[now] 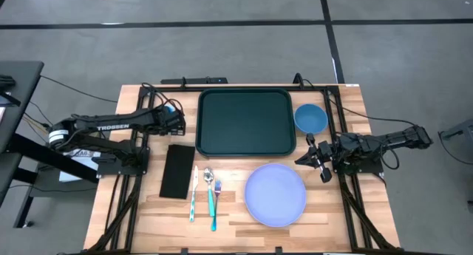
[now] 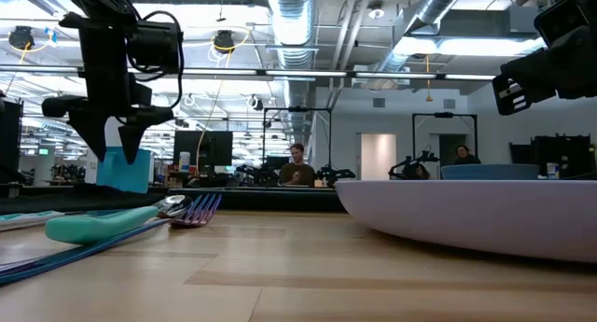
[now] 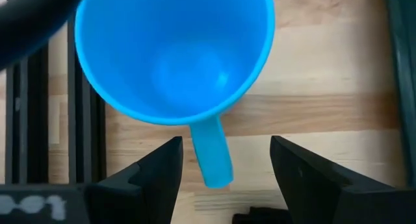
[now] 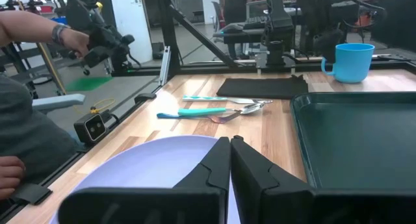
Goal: Set up tray
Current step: Put the blue mug in the top left corner of the black tray
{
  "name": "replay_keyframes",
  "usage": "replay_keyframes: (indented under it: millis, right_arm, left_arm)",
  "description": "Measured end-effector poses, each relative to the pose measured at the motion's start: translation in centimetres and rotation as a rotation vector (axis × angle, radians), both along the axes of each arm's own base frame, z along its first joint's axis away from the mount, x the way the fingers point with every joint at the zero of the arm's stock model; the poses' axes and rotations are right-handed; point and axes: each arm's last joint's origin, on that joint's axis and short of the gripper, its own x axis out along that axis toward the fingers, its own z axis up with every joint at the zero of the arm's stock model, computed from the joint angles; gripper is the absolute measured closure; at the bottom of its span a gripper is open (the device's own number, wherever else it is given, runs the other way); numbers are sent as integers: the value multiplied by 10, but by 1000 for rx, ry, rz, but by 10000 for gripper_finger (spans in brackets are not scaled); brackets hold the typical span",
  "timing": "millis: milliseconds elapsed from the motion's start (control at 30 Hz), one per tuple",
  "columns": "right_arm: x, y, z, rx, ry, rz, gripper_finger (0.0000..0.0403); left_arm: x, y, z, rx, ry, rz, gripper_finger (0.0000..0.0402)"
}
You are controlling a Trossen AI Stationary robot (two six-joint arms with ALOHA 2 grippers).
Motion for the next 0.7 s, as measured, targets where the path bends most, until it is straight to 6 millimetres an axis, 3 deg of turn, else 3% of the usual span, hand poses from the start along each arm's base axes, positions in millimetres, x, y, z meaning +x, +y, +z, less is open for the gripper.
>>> replay_keyframes:
  millis: [500,700]
  right_arm:
    - [0,0,0,0,0,0,397]
    - [0,0,0,0,0,0,397]
  left_arm:
    - [9,3,-20,-70,119,-24,184]
    - [9,3,-20,-70,121,-24,233]
